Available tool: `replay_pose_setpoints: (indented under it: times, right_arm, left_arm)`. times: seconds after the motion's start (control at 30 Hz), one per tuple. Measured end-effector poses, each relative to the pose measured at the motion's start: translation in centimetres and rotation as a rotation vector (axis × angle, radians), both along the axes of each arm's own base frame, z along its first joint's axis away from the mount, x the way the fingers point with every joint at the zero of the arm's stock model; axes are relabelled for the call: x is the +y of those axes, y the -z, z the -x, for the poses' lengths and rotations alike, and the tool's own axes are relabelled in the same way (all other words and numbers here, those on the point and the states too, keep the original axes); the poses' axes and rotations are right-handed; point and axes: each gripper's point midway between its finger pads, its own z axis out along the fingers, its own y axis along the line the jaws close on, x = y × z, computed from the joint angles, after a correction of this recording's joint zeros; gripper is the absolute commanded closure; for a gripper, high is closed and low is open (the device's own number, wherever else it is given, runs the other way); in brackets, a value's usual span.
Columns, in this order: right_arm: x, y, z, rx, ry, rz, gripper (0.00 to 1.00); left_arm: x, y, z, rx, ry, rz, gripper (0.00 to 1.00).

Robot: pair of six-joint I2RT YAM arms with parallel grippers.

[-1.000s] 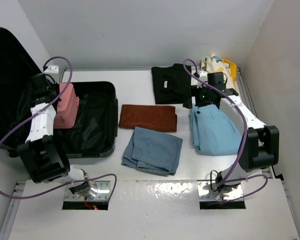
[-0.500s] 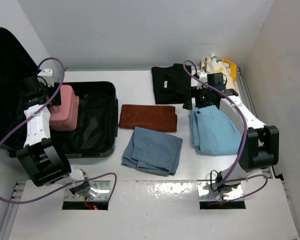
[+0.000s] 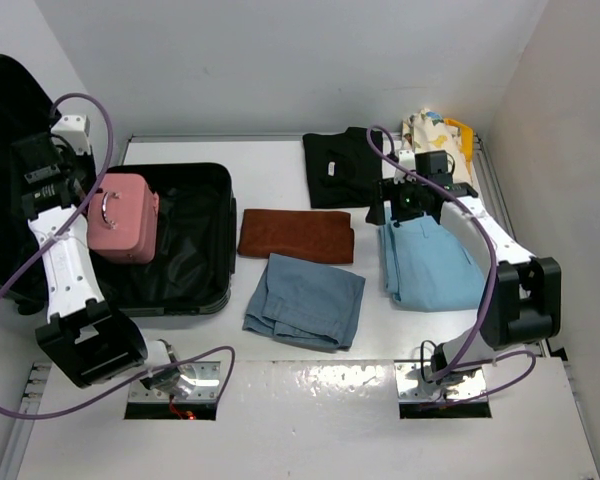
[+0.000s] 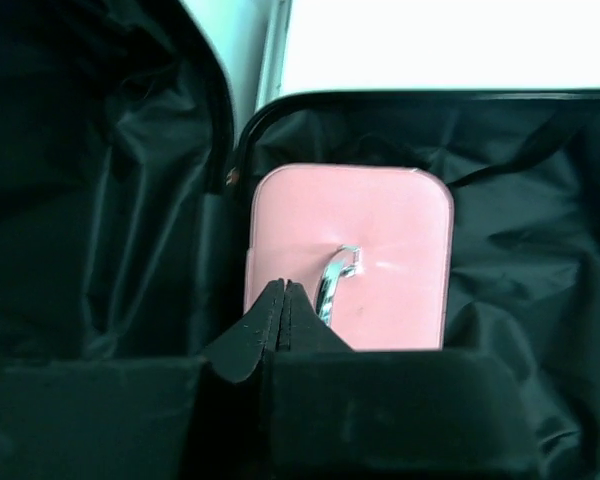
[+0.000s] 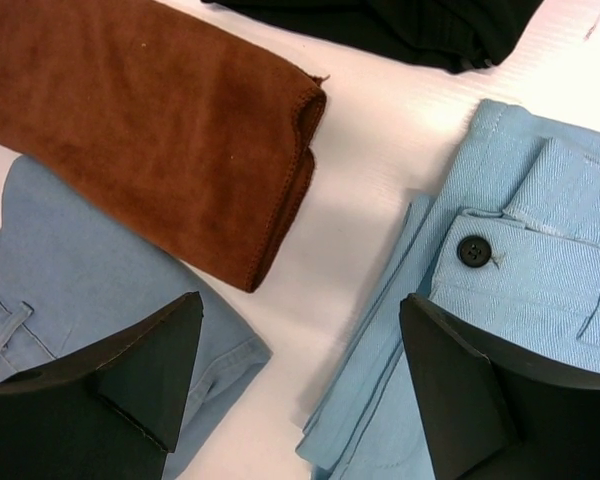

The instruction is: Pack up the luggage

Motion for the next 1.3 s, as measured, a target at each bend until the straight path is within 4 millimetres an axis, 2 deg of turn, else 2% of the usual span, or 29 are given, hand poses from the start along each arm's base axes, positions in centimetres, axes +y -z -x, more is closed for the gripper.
replay_pose_setpoints:
  times: [0.13,0.33,0.4,0.53,0.7,0.83,0.87,1.07,1.2,1.3]
  right_arm:
    - [0.0,0.0,0.4,0.002,-0.002,-0.003,0.21]
    - [0.0,-0.1,0.9,0.002,-0.004,-0.005,0.21]
    - [0.0,-0.1,0.9,0.004,-0.005,-0.005,0.21]
    - [0.1,0.0,1.2,0.014,-0.01,-0.011,0.21]
    - [0.8,0.0,1.7,0.023,-0.035,-0.025,0.25]
    - [2.7,-0.1,2.5,0.025,-0.107,-0.038,0.3]
    - [3.4,-0.2,2.8,0.025,-0.133,-0.046,0.33]
    - [7.6,-1.0,4.5,0.018,-0.283,-0.094,0.38]
    - [9.9,-1.8,4.3,-0.01,-0.364,-0.107,0.38]
    - [10.9,-1.8,4.0,-0.006,-0.392,-0.113,0.38]
  left_arm:
    - [1.0,1.5,0.6,0.065,-0.062,0.007,1.0]
    - [3.3,5.5,1.4,0.203,-0.192,0.012,1.0]
    - [3.5,7.0,1.7,0.25,-0.212,0.014,1.0]
    - [2.8,8.9,2.4,0.317,-0.204,0.023,1.0]
    - [0.4,10.2,2.2,0.368,-0.123,0.027,1.0]
    - [-0.7,10.7,2.0,0.387,-0.083,0.01,1.0]
    - [-0.8,10.7,2.0,0.388,-0.078,0.007,1.0]
    - [-0.9,11.1,1.8,0.397,-0.098,-0.004,1.0]
    - [-0.9,10.7,0.9,0.397,-0.111,-0.019,1.0]
    - [-1.3,10.2,-0.2,0.378,-0.103,-0.037,1.0]
